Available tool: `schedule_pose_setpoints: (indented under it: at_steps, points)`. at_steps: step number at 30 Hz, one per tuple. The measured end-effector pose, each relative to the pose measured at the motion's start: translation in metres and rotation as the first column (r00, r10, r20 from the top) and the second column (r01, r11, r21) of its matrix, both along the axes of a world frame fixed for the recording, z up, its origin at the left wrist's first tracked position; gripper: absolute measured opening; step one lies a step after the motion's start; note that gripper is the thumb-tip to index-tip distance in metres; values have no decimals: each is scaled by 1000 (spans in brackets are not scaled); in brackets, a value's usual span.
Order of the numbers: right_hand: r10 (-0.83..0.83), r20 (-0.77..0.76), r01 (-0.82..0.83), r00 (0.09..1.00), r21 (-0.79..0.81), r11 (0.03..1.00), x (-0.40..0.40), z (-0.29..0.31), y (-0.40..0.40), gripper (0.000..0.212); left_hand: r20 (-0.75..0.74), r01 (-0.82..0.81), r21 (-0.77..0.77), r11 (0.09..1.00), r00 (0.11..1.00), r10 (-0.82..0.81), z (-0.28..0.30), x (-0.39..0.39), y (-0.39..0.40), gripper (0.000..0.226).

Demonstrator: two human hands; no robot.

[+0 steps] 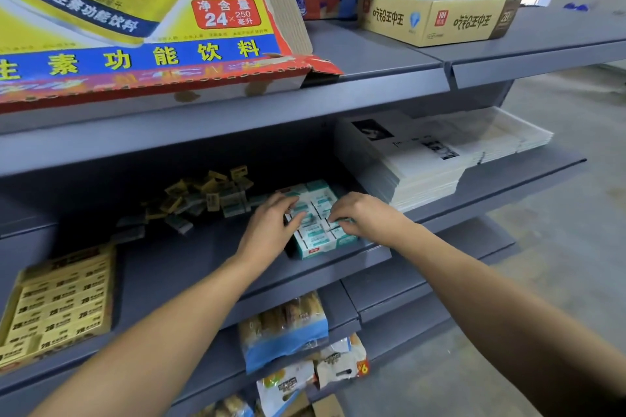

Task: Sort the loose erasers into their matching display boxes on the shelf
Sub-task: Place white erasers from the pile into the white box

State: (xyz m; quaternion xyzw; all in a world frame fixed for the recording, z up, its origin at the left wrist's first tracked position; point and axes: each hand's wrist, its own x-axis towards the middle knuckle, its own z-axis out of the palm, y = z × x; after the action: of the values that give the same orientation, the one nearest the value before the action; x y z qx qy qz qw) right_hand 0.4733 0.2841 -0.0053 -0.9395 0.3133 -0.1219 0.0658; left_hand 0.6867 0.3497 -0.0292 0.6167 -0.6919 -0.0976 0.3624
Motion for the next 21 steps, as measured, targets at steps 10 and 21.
schedule_pose_setpoints:
  at_steps: [10, 21]
  points:
    - [-75, -25, 78, 997, 108, 991, -2, -5, -2, 26, 13, -33, -5, 999, 999, 33, -5, -6, 5, 36]
    - [-8, 247, -6, 969, 54, 999, 101, -17, 26, 31, 105, -266, -12, 964, 958, 266, -9, 39, 49, 28]
